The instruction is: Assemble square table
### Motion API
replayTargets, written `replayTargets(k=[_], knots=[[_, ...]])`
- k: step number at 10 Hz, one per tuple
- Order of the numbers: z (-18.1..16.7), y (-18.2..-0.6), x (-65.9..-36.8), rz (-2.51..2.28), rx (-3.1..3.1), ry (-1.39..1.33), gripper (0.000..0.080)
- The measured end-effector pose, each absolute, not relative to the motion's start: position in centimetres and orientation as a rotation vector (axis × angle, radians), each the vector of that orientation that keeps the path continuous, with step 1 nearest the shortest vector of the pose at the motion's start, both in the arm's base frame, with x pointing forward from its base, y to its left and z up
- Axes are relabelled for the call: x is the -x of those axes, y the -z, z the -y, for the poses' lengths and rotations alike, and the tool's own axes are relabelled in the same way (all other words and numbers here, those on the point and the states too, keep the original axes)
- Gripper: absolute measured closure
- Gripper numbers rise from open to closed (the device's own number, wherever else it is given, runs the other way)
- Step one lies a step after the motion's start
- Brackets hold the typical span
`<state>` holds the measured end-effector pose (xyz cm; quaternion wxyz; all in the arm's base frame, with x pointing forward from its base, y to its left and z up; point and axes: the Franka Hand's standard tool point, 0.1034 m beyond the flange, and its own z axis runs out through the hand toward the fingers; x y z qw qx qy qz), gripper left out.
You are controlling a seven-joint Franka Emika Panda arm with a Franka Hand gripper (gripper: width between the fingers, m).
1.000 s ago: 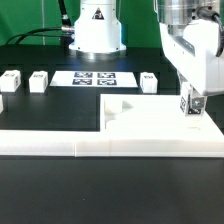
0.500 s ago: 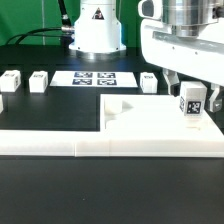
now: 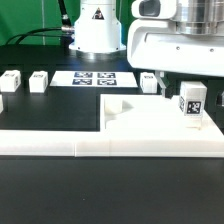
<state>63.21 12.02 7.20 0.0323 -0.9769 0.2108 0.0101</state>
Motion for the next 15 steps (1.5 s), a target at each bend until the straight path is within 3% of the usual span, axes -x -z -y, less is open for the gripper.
replayTargets(k=[3,6,8,12,15], knots=[[-11.0,-6.8,-63.3,-0.063,3.073,0.024,0.0151],[-10.5,-6.8,-63.5,-0.143,3.068,0.028,0.018],[-10.6,-6.8,-63.5,-0.382,3.04,0.018,0.0509],[-10.7,-6.8,-63.5,-0.853,2.922,-0.01,0.0508],[-11.2,-6.6,-63.2,-1.531,2.623,-0.057,0.0508]])
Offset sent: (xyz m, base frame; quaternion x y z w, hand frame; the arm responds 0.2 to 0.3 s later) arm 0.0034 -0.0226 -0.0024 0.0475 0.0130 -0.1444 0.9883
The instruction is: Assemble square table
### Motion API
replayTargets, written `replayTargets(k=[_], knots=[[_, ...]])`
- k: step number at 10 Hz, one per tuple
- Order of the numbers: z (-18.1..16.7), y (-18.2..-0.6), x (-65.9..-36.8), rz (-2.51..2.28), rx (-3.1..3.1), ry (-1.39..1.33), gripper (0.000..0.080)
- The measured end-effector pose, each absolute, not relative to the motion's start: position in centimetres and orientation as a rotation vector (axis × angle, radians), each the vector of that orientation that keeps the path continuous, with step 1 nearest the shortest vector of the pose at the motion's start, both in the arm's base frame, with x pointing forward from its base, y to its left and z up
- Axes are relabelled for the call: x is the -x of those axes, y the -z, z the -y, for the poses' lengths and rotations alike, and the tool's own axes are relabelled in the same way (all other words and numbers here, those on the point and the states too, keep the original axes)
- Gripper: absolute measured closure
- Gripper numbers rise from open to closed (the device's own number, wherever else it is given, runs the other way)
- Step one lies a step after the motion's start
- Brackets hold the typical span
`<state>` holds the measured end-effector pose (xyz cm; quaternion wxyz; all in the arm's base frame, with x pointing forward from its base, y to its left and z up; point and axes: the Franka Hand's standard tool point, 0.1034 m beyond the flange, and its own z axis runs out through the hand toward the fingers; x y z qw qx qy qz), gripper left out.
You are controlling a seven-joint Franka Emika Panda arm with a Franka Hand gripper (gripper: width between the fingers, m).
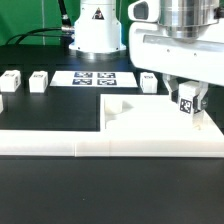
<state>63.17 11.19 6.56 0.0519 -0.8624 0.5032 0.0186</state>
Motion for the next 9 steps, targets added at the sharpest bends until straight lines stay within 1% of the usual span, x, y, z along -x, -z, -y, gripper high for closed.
replayTargets(k=[1,3,5,6,7,8,9], knots=[[-11.27,-6.54,-63.13,-1.751,2.477,-0.077,0.0508],[-11.04,-6.47,-63.13,-2.028,2.224,-0.12,0.0508],[-11.2,-6.48,-63.08,-2.14,2.129,-0.125,0.0508],[-11.14,-6.45,-63.07,-2.122,2.146,-0.124,0.0434],[-11.19,-6.41,-63.05,-2.097,2.17,-0.122,0.0434],[-11.24,-6.41,-63.04,-2.087,2.18,-0.122,0.0253],[-11.33,-6.46,-62.94,-1.92,2.331,-0.119,0.0253]])
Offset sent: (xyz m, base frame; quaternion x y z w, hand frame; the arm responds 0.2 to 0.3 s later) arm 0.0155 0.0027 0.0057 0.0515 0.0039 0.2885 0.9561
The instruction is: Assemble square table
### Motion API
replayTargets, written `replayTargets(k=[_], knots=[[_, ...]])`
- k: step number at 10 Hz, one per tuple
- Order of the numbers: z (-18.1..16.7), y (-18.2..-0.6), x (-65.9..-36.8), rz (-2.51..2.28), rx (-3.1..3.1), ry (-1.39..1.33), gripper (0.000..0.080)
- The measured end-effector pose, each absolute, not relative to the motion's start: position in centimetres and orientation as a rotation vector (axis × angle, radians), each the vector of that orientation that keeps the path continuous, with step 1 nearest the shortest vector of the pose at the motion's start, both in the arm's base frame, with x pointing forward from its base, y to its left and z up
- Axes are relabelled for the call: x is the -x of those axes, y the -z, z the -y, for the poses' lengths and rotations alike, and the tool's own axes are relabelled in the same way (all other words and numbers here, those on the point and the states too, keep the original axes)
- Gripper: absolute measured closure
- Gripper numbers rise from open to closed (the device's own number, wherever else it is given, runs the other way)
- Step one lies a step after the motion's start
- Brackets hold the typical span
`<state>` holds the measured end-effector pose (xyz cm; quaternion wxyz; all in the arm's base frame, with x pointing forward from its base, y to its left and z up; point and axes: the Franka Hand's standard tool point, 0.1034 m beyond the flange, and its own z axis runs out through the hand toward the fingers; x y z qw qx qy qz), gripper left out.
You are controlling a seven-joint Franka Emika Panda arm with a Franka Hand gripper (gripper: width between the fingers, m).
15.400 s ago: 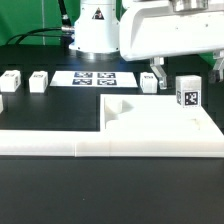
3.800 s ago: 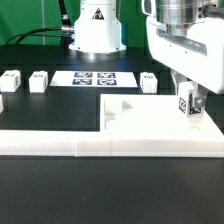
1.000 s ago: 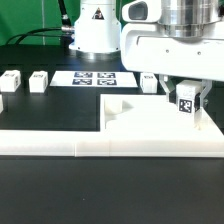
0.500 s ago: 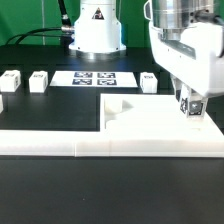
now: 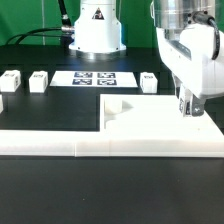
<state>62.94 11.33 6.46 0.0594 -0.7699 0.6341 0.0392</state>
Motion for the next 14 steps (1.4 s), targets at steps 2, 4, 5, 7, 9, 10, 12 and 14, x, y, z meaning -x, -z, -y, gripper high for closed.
replayTargets(k=[2,4,5,7,9,10,12,14], knots=[[-11.8,-6.5,-62.9,-1.551,2.583,-0.088,0.0155],[-11.6,-6.4,-62.9,-1.37,2.681,-0.074,0.0151],[-11.6,-6.4,-62.9,-1.254,2.735,-0.066,0.015],[-11.6,-6.4,-62.9,-1.089,2.803,-0.054,0.015],[-12.0,-6.8,-62.9,-0.628,2.984,0.011,0.015],[-11.7,-6.9,-62.9,-0.459,3.015,0.041,0.015],[-10.8,-6.7,-62.8,-0.172,3.053,0.069,0.015],[-10.8,-6.6,-62.8,-0.17,3.054,0.069,0.0277]])
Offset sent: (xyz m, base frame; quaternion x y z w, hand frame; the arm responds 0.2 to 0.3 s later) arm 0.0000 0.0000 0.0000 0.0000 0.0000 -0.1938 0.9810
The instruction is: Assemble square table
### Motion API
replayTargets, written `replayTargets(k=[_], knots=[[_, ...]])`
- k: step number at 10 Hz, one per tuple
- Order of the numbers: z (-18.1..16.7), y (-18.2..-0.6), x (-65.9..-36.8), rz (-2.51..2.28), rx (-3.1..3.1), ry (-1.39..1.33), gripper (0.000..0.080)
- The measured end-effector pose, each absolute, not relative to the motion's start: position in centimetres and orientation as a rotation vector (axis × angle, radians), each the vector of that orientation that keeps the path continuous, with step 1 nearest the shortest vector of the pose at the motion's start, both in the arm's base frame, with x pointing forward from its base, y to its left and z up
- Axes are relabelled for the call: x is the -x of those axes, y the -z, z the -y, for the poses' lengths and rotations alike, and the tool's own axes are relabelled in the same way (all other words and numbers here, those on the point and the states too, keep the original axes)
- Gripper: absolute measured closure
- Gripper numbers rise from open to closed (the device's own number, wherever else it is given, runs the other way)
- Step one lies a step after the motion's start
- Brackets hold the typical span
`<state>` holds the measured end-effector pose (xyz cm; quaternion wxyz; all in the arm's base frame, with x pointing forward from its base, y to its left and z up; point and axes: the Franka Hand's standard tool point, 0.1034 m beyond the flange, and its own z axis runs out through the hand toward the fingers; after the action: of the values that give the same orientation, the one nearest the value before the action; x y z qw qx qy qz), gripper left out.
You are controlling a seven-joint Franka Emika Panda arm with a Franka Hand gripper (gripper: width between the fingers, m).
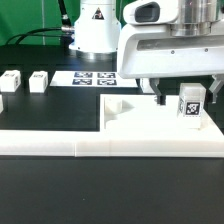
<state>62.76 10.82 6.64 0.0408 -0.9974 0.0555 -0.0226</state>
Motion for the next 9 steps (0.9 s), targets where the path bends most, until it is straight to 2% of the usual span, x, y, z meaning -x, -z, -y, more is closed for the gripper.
replayTargets(k=[1,2,5,9], knots=[[-10.84,-6.64,-62.76,-0.181,3.053,0.069,0.0416],[-10.95,-6.64,-62.74,-0.346,3.033,0.061,0.0511],[-11.09,-6.64,-62.73,-0.656,2.971,0.044,0.051],[-11.54,-6.58,-62.85,-1.553,2.607,-0.072,0.0509]])
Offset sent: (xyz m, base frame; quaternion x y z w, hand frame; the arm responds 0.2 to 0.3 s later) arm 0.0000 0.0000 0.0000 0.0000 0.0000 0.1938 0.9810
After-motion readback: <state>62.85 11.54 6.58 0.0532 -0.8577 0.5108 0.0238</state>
